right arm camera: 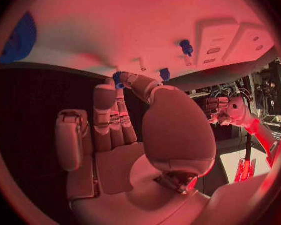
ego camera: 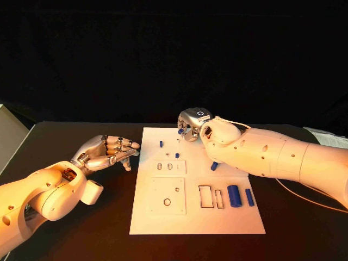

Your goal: Assemble the parts on the task board

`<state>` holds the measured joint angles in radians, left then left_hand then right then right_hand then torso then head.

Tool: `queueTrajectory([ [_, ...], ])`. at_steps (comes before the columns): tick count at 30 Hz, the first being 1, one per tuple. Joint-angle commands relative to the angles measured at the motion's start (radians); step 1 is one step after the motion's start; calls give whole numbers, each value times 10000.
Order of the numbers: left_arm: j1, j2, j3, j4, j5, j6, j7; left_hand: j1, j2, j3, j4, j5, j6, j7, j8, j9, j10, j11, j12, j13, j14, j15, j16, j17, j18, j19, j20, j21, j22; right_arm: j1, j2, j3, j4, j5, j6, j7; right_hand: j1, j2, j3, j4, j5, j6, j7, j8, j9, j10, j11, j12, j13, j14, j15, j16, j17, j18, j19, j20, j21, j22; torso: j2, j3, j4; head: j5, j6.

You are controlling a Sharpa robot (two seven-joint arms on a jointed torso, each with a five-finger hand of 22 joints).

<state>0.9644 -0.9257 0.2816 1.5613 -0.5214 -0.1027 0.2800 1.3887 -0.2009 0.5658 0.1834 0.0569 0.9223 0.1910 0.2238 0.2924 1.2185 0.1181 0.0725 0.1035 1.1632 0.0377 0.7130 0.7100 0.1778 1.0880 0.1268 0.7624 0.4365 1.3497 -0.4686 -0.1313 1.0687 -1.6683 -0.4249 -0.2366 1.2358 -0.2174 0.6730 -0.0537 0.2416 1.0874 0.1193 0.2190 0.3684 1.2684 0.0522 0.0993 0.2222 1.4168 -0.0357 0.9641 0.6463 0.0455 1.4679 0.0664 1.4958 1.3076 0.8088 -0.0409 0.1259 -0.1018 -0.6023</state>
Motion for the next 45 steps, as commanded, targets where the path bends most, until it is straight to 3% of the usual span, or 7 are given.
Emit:
queueTrajectory([
  [1,3,14,8,9,-15,190,22,-65,29,47,10,-25,-80,0,-29,6,-66,-31,-55,-13,-76,3,-28,-8,41,-54,1,35,8,-10,-24,-7,18,-97,232,-65,39,24,30,7,53,-10,9,29,15,-21,-24,12,-15,-36,9,-29,9,-194,664,-23,25,1460,0,-8,9,0,-3],
  [15,3,16,9,11,-15,226,-3,-65,29,47,10,-25,-80,0,-29,6,-66,-31,-55,-13,-76,3,-28,-8,41,-54,1,35,8,-10,19,-7,-18,-92,217,-41,-19,-26,7,28,37,-38,20,23,44,-26,-10,-7,9,-52,19,-64,-54,-183,646,-10,-6,1413,15,-11,-1,4,8],
  [19,3,14,9,13,-15,228,-11,-65,29,47,10,-25,-80,0,-29,6,-66,-31,-55,-13,-76,3,-28,-8,41,-54,1,35,8,-10,71,-7,-132,-68,233,23,-343,-405,40,186,-607,-983,284,-546,-109,-639,254,-365,-86,-222,229,-432,-575,-52,419,148,-418,806,11,-14,-1,5,7],
  [21,3,13,9,13,-15,229,-14,-65,29,47,10,-25,-80,0,-29,6,-66,-31,-55,-13,-76,3,-28,-8,41,-54,1,35,8,-10,96,-7,-190,-62,274,40,-409,-573,21,238,-680,-1396,235,-796,-195,-1055,234,-379,-199,-289,227,-553,-718,26,297,193,-653,482,7,-15,5,-1,8],
  [33,3,10,9,1,-15,239,-23,-83,25,52,8,-26,-89,3,-35,20,-75,-27,-53,-15,-73,7,-49,-11,42,-81,7,59,25,-11,-2,-17,-113,-43,338,93,-342,-613,-437,277,-469,-1601,206,-922,-208,-1543,270,-368,-332,-344,251,-691,-856,105,168,217,-961,96,6,-13,1,18,0],
  [43,2,-31,9,-9,-15,246,-23,-83,25,52,8,-26,-89,3,-35,20,-75,-27,-53,-15,-73,7,-49,-11,42,-81,7,59,25,0,-1121,8,1142,629,62,328,122,-414,-1809,437,-533,-1424,360,-969,-244,-2042,402,-331,-737,-220,384,-606,-990,-19,415,348,-586,671,-10,6,-34,32,111],
  [45,0,-58,9,-12,-15,281,-23,-111,14,49,15,-28,-100,8,-42,31,-86,-22,-53,-17,-72,12,-65,-12,43,-105,13,79,38,48,-1433,23,1449,923,314,318,651,-137,-3348,757,-417,-1471,289,-1102,-341,-2597,494,-313,-1089,-215,445,-592,-1095,1,384,419,-661,590,-14,39,-83,36,144],
])
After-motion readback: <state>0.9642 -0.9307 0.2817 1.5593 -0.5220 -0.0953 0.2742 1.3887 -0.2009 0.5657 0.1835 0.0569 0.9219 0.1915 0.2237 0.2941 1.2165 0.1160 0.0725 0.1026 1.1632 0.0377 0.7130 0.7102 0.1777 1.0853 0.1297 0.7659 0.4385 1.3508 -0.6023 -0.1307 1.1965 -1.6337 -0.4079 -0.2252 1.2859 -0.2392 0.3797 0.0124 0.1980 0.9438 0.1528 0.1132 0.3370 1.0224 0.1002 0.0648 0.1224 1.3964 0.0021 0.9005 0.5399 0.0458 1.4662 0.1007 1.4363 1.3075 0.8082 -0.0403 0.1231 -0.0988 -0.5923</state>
